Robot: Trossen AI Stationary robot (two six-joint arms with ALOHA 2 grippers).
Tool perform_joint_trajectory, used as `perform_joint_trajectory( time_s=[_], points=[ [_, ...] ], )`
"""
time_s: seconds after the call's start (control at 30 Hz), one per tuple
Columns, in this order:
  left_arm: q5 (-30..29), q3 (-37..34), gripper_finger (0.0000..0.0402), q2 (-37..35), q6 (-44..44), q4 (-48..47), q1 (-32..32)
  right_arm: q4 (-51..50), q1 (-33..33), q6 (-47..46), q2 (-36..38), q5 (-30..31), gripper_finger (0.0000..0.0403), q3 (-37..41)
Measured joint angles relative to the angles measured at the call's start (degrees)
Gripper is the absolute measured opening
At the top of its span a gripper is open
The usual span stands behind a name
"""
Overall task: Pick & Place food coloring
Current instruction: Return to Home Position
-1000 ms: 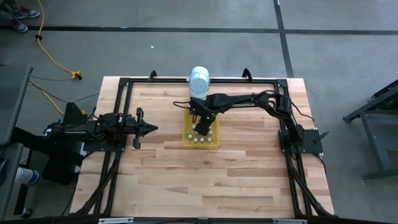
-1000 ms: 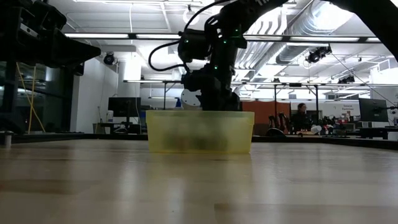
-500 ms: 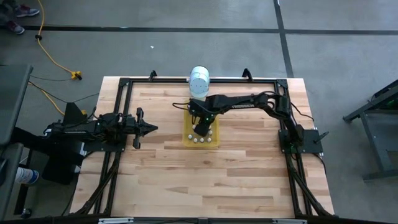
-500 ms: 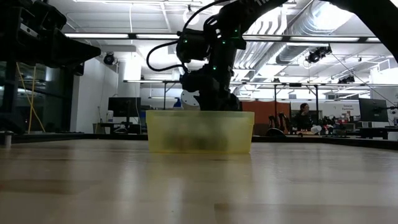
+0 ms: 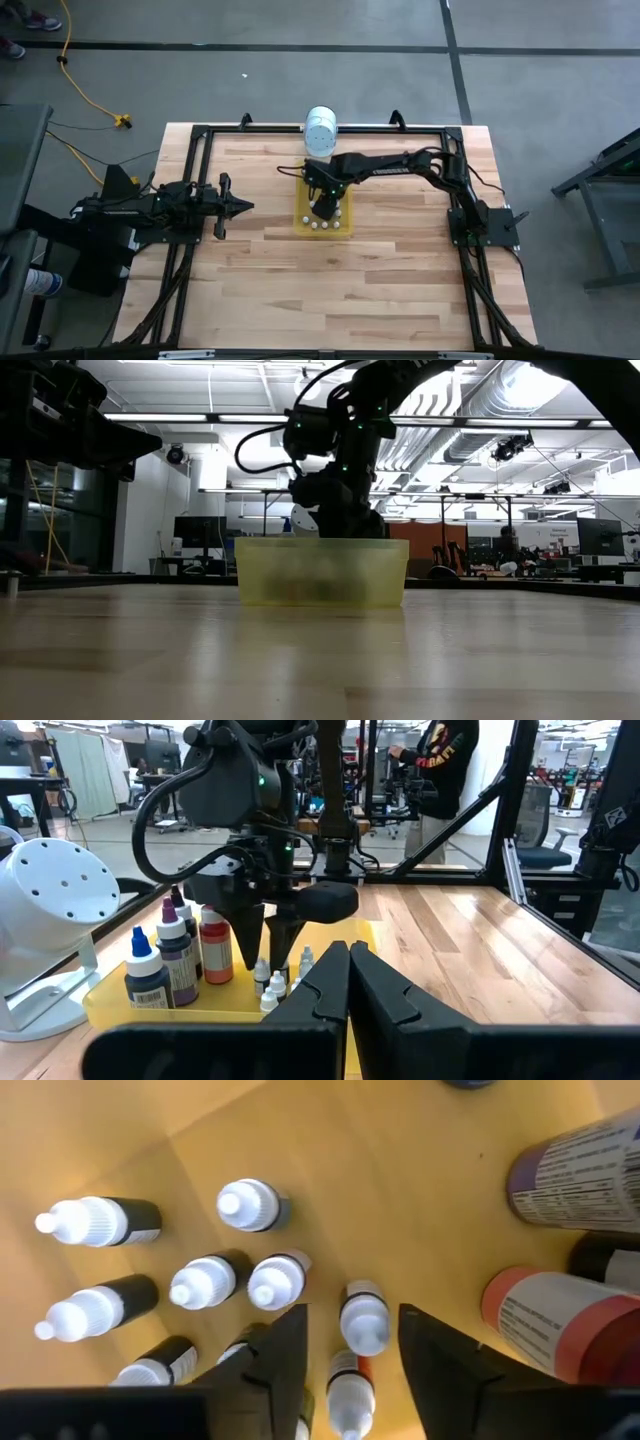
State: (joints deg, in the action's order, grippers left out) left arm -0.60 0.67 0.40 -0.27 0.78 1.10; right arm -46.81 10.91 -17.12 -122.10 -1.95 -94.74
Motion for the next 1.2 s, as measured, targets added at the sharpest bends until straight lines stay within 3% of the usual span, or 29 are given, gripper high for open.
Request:
perform_joint_trajectory(
  time_s=[0.33, 1.2],
  points=[
    [0.0, 0.0, 0.0, 0.0, 0.0, 0.0, 0.0, -0.5, -0.5, -0.1, 1.7, 0.1, 0.018, 0.1],
    [0.0, 0.0, 0.0, 0.0, 0.0, 0.0, 0.0, -9.0, -7.8, 6.3, 20.3, -0.1, 0.0178, 0.0]
  ],
)
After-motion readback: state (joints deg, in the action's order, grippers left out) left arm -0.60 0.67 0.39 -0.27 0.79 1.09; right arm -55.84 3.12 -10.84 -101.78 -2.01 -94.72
